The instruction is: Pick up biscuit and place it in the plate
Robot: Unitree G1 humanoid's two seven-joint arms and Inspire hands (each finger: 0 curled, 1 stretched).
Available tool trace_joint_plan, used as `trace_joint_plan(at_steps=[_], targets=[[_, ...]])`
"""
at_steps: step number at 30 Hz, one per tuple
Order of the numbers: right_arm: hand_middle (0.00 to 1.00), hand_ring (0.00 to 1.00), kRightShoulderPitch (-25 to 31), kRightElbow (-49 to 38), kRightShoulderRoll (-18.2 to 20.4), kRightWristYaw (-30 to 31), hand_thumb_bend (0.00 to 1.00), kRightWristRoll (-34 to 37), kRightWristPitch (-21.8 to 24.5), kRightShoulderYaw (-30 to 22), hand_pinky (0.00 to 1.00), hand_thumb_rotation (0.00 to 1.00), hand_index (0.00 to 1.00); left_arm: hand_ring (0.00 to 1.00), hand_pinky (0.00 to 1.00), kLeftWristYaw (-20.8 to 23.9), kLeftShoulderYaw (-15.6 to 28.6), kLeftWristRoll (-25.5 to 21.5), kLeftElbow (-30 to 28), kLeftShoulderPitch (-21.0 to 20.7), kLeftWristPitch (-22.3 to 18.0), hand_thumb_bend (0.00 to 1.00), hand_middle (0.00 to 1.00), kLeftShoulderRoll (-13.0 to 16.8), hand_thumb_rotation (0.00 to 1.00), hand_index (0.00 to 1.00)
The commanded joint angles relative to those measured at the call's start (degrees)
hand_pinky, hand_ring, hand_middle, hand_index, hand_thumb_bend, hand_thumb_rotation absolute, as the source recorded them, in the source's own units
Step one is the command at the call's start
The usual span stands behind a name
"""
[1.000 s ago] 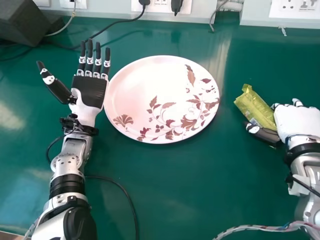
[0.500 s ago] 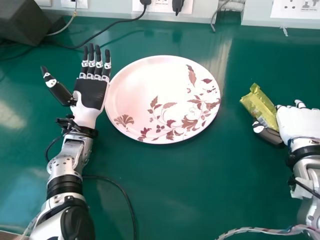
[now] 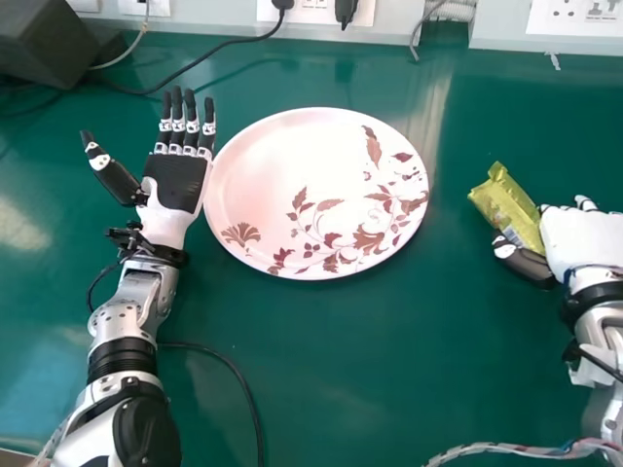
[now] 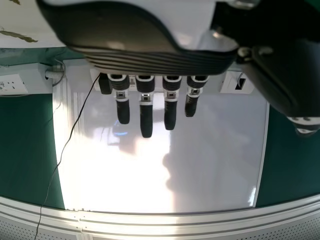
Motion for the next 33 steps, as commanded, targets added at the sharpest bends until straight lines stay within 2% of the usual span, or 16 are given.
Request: trace_joint_plan(at_steps=[1,3,5,8,11,19,27,33], targets=[[0.46,0.44,0.5,-0.99,0.25,1.21,0.5,-0.02,0.53,-0.87,0.11,0.0,0.51,0.84,0.93,-0.98,-0.58,0.97,0.16,0.07,-0.59,1.0,0.92,0.69,0.4,0.99],[0.42,0.44,0.31,-1.6,0.2,1.84,0.5,-0.05,0.6,-1.28,0.1,0.0,0.51,0.84,0.94,-1.06,-0.68,1.28,-0.41,0.22,-1.05,1.0,0.92,0.37,0.4,0.99],[0.43,0.35,0.02,-2.29,0.2,2.59,0.49,-0.08,0.64,-1.73,0.1,0.0,0.52,0.85,0.94,-1.25,-0.64,1.59,-0.5,0.25,-1.32,1.0,0.92,0.25,0.4,1.0],[0.44,0.33,-0.54,-3.36,0.13,4.04,0.49,-0.95,0.85,-2.28,0.11,0.0,0.52,0.85,0.97,-1.14,-0.53,2.05,-0.42,0.31,-1.68,1.0,0.93,0.2,0.4,1.0],[0.44,0.33,-1.26,-4.69,0.0,6.2,0.49,-2.11,1.08,-2.85,0.12,0.0,0.52,0.86,0.96,-1.9,-0.64,2.57,0.96,0.08,-1.79,1.0,0.92,0.85,0.42,1.0],[0.45,0.35,-2.76,-8.55,0.6,9.58,0.5,-2.84,0.89,-5.26,0.13,0.0,0.51,0.84,0.84,-3.31,-1.16,4.51,2.16,-0.3,-3.18,1.0,0.92,1.09,0.43,1.0],[0.46,0.36,-4.36,-12.34,1.04,13.51,0.5,-3.69,0.54,-6.69,0.14,0.0,0.5,0.85,0.87,-4.81,-0.98,6.02,5.41,-1.53,-4.67,1.0,0.93,1.84,0.45,1.0],[0.47,0.36,-6.27,-15.24,2.14,15.72,0.5,-4.47,0.18,-7.61,0.14,0.0,0.5,0.85,0.86,-5.25,-0.9,6.91,6.69,-2.01,-5.79,1.0,0.93,1.91,0.46,1.0]])
